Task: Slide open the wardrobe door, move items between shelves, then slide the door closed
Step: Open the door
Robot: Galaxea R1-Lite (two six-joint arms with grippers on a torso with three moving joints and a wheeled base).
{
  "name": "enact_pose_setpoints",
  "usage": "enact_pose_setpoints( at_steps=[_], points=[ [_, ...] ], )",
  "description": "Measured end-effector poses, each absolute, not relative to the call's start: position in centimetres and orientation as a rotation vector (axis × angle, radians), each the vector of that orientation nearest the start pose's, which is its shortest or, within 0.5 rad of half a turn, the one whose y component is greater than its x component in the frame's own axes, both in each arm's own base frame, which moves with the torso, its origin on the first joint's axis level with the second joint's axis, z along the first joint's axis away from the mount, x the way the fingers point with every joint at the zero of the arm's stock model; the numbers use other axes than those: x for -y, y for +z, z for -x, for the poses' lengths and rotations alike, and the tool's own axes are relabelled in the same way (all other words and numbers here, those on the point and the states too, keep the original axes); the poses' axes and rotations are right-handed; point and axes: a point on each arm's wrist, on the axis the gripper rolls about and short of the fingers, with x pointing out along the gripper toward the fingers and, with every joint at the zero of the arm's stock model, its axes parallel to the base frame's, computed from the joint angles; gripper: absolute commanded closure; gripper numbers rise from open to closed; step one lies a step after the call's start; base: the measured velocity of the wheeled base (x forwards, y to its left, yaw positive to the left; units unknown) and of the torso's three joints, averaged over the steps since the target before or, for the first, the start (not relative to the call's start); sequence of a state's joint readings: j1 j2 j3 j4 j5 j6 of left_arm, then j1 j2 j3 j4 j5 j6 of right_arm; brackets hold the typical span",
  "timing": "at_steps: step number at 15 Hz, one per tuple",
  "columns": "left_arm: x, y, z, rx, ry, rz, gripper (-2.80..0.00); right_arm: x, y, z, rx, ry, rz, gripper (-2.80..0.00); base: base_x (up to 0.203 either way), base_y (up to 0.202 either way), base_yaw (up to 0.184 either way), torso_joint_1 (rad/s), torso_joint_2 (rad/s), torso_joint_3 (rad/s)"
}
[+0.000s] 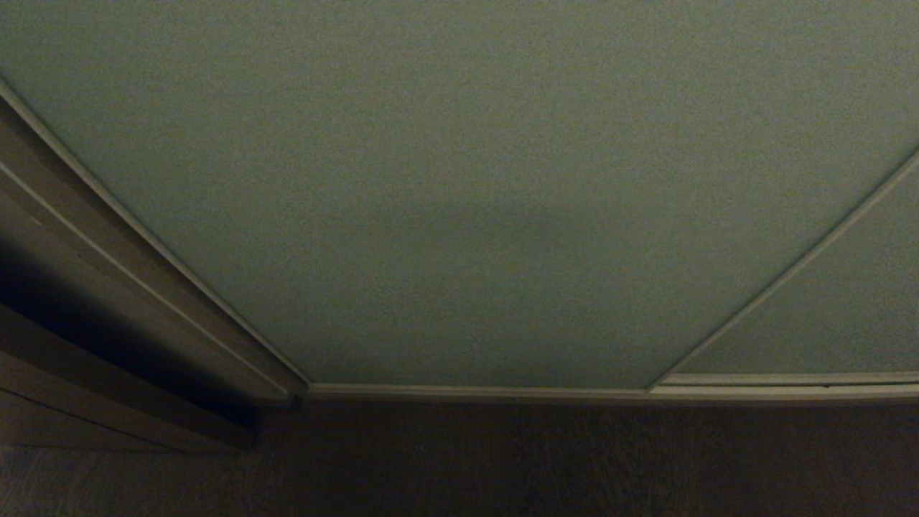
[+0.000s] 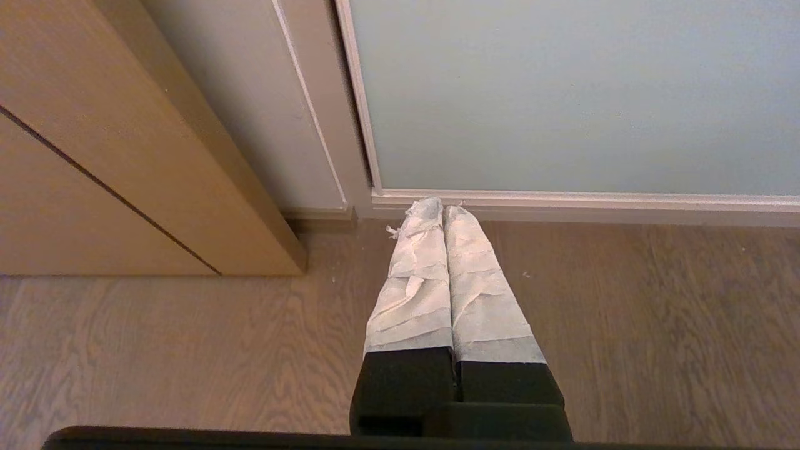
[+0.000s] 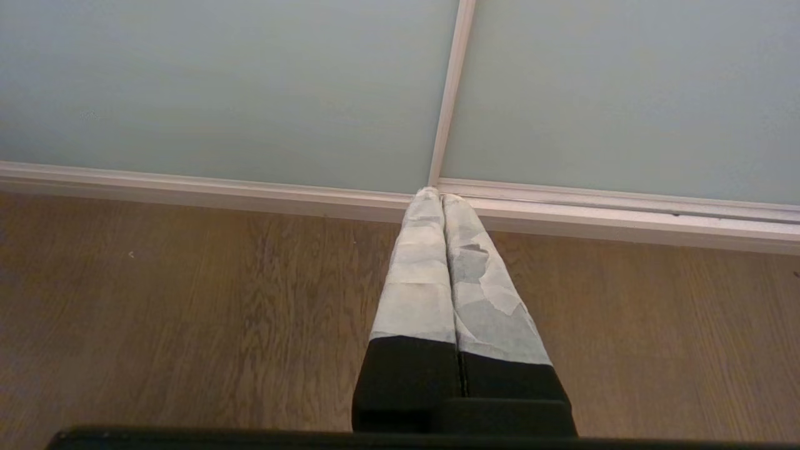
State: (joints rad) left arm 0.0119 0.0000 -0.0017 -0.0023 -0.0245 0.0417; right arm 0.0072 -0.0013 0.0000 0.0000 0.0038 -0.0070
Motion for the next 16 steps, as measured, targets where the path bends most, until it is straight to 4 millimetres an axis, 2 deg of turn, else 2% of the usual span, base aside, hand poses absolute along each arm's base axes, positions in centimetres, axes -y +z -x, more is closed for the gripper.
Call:
enact_pose_setpoints(
  at_steps=[16],
  points=[
    [0.07,7.56,2.3,-0.004,-0.008,-0.049,0.0,0.01,7.55,2.29,0.001,0.011,0.007,0.0,0.0,0.0,0.0,0.0,0.0,0.0]
  ],
)
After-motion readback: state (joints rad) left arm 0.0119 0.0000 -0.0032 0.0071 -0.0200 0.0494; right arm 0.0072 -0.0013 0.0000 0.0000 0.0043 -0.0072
